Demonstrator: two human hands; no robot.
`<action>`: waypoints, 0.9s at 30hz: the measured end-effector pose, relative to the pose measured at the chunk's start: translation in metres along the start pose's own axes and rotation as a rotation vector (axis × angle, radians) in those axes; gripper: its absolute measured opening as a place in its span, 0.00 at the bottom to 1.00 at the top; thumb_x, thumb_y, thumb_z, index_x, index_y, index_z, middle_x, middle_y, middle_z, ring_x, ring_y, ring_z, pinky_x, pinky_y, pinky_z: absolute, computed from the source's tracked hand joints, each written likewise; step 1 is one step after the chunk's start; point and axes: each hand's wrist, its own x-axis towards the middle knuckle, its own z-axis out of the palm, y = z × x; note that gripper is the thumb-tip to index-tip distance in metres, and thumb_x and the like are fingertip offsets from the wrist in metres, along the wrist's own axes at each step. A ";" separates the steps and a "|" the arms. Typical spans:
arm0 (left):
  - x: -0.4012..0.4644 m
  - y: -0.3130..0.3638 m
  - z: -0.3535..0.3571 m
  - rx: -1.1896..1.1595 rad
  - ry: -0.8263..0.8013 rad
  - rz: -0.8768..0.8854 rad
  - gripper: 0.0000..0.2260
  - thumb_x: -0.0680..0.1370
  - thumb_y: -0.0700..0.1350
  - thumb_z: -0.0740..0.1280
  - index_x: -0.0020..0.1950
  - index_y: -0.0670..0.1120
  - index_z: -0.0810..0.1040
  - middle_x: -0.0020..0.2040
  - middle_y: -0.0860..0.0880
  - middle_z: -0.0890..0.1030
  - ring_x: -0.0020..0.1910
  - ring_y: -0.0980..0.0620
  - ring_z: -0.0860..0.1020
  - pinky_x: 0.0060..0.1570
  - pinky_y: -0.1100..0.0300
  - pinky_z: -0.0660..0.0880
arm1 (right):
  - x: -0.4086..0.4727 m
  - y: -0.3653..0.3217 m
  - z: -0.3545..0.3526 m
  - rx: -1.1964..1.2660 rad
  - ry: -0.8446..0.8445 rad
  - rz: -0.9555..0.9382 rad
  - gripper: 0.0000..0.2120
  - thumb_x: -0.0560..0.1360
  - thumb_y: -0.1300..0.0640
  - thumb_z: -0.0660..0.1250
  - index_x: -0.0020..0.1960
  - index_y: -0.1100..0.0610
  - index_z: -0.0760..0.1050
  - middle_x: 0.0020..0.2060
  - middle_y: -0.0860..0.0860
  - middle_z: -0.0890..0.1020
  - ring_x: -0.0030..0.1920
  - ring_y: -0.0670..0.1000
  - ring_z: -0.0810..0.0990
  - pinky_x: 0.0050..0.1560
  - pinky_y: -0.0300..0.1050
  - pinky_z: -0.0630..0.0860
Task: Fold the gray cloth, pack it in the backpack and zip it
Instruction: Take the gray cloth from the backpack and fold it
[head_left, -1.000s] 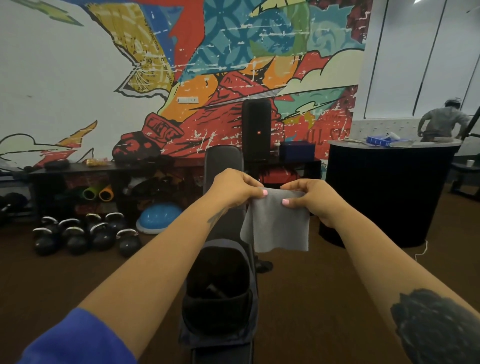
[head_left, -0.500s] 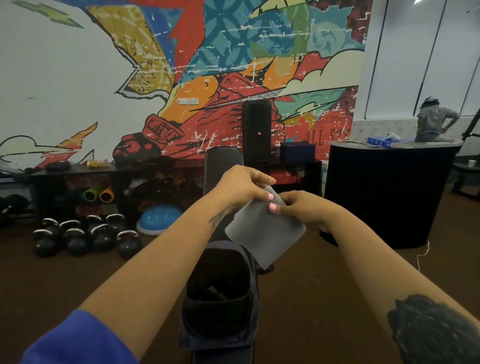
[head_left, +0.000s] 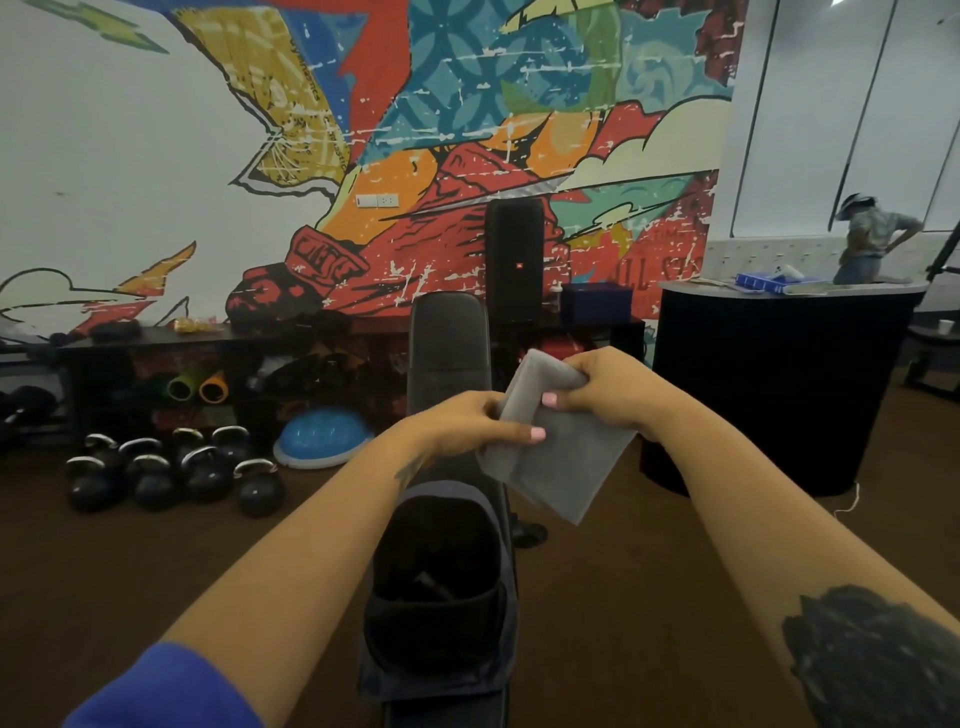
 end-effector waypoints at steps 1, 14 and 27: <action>0.001 -0.003 0.000 0.025 0.047 0.006 0.22 0.69 0.56 0.72 0.60 0.49 0.76 0.56 0.50 0.79 0.54 0.53 0.78 0.56 0.56 0.76 | 0.000 0.001 -0.001 0.010 0.025 0.012 0.14 0.74 0.51 0.69 0.56 0.56 0.77 0.48 0.52 0.79 0.48 0.51 0.77 0.45 0.40 0.70; 0.003 -0.022 0.027 -1.066 0.234 0.058 0.21 0.71 0.52 0.70 0.61 0.44 0.76 0.58 0.44 0.80 0.57 0.44 0.78 0.58 0.46 0.75 | -0.003 0.020 0.011 0.506 0.212 0.145 0.14 0.75 0.53 0.69 0.58 0.54 0.72 0.47 0.48 0.79 0.43 0.47 0.78 0.35 0.39 0.72; 0.012 -0.018 0.030 -0.759 0.175 0.090 0.22 0.69 0.55 0.71 0.59 0.45 0.80 0.58 0.42 0.81 0.59 0.41 0.79 0.63 0.43 0.72 | -0.003 0.016 0.026 -0.103 0.493 -0.221 0.07 0.70 0.50 0.73 0.47 0.44 0.81 0.46 0.39 0.77 0.57 0.48 0.73 0.62 0.54 0.68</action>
